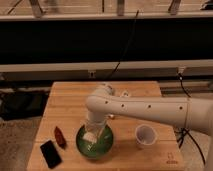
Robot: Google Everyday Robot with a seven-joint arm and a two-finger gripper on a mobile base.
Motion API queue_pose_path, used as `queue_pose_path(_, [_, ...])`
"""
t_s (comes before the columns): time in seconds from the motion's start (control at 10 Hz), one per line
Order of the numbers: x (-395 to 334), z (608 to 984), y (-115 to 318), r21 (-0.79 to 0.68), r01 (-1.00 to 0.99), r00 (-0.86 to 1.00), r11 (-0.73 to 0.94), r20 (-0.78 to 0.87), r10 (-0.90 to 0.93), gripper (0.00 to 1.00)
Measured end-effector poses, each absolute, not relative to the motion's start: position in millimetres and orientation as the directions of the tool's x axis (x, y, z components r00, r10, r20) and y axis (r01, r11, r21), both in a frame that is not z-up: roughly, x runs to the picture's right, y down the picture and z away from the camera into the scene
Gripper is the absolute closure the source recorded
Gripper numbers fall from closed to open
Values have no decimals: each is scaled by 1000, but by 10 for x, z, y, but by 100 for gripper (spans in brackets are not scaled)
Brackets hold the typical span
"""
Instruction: Place the white sponge in the ceramic bowl
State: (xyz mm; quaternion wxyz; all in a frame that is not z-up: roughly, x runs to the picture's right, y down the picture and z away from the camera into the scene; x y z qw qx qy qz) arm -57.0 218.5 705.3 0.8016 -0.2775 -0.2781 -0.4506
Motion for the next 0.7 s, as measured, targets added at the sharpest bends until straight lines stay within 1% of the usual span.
queue_pose_path(0.3, [-547,7099,2250,-194,874,444,445,692,-570,20])
queue_pose_path(0.5, [-525,7122,2204,-192,869,452,456,683,-574,20])
queue_pose_path(0.7, [-462,7060,2155,-190,866,455,463,685,-569,20])
